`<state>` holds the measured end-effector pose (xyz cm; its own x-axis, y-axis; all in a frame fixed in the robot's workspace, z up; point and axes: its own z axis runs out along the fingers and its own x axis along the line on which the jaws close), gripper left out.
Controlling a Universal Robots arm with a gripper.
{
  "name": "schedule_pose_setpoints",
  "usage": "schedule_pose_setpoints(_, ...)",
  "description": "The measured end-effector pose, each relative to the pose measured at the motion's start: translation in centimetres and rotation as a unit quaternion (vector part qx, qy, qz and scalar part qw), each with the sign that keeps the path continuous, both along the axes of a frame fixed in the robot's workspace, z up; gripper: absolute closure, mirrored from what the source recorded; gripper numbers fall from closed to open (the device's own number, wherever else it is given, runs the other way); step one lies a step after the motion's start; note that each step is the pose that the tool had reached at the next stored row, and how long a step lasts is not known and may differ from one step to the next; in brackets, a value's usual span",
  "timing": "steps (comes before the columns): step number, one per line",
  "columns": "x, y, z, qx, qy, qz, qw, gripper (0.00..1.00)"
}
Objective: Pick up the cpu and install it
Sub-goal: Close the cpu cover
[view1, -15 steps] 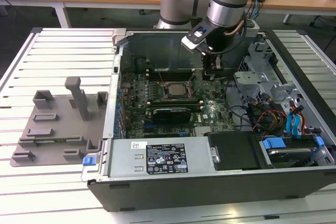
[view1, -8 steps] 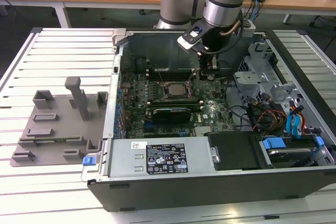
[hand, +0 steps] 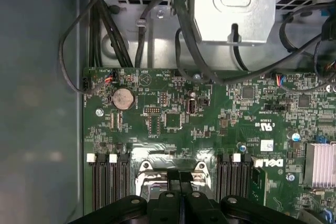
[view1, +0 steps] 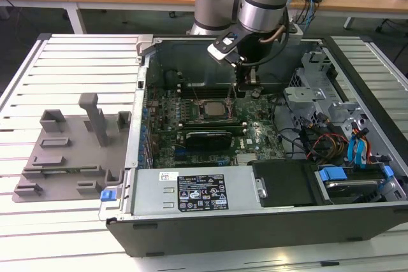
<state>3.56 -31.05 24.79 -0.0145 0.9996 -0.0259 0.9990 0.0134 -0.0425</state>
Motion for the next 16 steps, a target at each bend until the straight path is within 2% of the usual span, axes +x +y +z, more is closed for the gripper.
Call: schedule_pose_setpoints(16,-2.31,0.0,-0.03,0.0,0.0,0.0,1.0,0.89)
